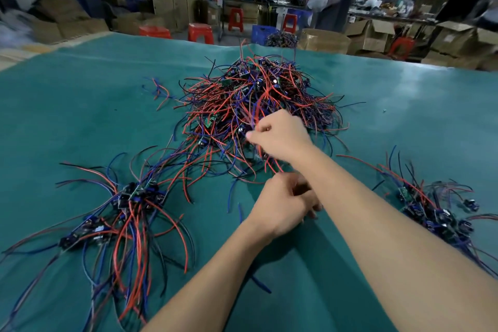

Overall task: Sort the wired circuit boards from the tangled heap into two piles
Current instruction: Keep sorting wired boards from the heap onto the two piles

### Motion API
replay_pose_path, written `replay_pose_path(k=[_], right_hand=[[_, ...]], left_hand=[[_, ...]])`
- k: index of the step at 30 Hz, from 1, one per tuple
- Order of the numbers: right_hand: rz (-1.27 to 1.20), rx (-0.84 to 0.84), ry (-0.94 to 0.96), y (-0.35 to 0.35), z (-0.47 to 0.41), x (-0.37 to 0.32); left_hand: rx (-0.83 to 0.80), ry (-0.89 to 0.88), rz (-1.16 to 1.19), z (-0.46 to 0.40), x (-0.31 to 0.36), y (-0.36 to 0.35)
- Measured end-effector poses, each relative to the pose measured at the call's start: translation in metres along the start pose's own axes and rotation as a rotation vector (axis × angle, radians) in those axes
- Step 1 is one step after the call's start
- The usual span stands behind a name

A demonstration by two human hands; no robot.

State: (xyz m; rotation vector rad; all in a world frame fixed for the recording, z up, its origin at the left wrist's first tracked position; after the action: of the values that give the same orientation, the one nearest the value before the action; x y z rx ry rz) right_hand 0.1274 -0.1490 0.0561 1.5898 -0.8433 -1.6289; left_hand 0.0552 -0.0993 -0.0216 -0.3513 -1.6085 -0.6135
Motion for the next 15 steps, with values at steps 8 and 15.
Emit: replay_pose_path(k=[8,15], right_hand=[[-0.721,0.319,-0.019,0.071,0.044,0.057],[-1.093,0.208,0.048,0.034,0.095,0.086]], left_hand=[[0.006,-0.019,0.067,0.002,0.004,-0.001],[0.109,-0.043,0.401,0.003,0.011,0.004]])
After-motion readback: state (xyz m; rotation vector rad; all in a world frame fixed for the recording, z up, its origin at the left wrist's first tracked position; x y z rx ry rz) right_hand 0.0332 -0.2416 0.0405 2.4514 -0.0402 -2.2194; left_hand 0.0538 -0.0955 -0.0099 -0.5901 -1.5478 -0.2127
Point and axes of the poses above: each hand's wrist, its own z-axis away from the middle knuckle, its own y-axis out of the back of the hand, x = y × z, the point moved 3 cm from there along -z, towards the middle knuckle, and after that the axes turned 10 degrees about -x, right-handed, at the moved point
